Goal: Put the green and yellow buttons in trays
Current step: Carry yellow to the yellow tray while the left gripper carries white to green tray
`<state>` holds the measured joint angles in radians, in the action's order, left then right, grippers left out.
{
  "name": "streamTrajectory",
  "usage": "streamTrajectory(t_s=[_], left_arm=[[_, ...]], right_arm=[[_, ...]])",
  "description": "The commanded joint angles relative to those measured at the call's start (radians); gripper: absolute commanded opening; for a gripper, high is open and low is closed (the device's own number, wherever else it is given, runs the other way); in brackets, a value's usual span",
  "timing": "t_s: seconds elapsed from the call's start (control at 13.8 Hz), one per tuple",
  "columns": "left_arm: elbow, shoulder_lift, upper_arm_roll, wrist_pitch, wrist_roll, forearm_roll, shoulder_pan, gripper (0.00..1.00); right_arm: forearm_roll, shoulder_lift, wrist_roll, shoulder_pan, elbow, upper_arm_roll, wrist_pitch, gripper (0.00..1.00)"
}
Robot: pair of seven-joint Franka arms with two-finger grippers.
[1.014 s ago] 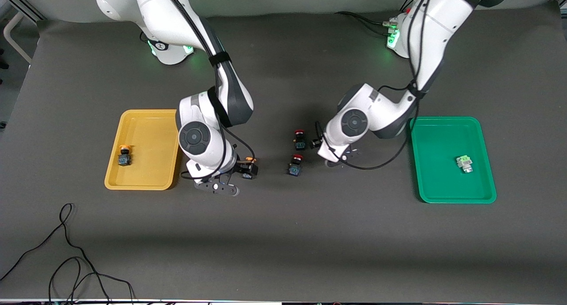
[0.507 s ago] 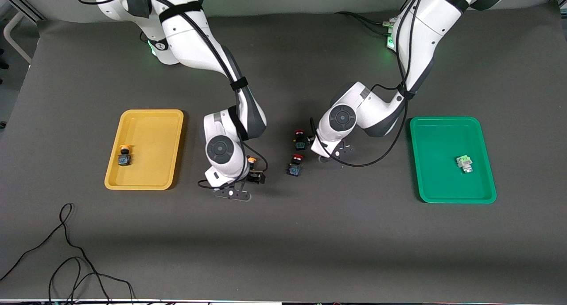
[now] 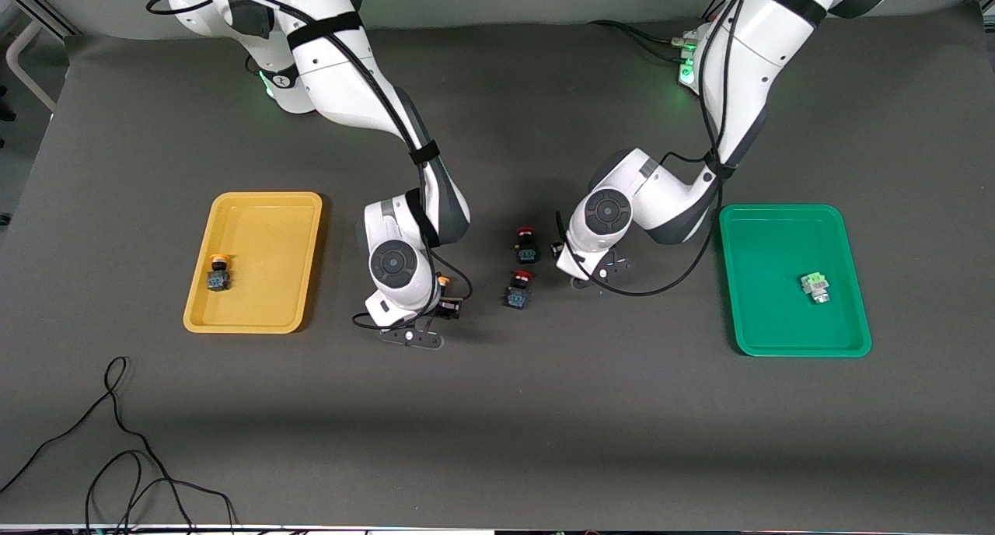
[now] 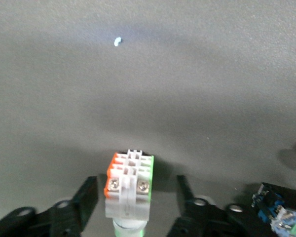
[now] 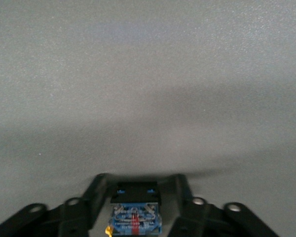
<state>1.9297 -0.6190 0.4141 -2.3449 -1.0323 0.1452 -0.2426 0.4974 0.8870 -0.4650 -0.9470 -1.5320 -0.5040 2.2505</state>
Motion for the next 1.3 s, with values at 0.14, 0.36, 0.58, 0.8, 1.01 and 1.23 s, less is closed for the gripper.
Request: streamTrajectory(t_s=[0.14, 0.36, 0.58, 0.8, 1.01, 1.23], left_arm=[[0.017, 0.024, -0.003, 0.005, -0.017, 0.017, 0.000, 0.00], [-0.003, 0.079, -0.020, 0.109, 0.081, 0.017, 0.046, 0.00], [-0.001, 0.163, -0.020, 0.240, 0.229, 0.014, 0.132, 0.00], [0.005, 0.221, -0.020, 0.340, 0.415, 0.008, 0.233, 0.00], [0.008, 0.243, -0.020, 0.387, 0.698, 0.008, 0.405, 0.00], [0.008, 0.248, -0.018, 0.392, 0.989, 0.005, 0.577, 0.00]], right_arm=[[0.015, -0.129, 0.006, 0.000, -0.022, 0.001, -0.141, 0.28], [0.007, -0.232, 0.072, 0.013, -0.019, -0.042, -0.276, 0.28], [-0.005, -0.302, 0.344, 0.024, -0.033, -0.193, -0.442, 0.28], [-0.005, -0.329, 0.656, 0.010, -0.138, -0.385, -0.459, 0.28], [0.010, -0.339, 0.871, 0.014, -0.307, -0.467, -0.328, 0.28], [0.076, -0.307, 0.936, 0.019, -0.477, -0.450, -0.120, 0.28]])
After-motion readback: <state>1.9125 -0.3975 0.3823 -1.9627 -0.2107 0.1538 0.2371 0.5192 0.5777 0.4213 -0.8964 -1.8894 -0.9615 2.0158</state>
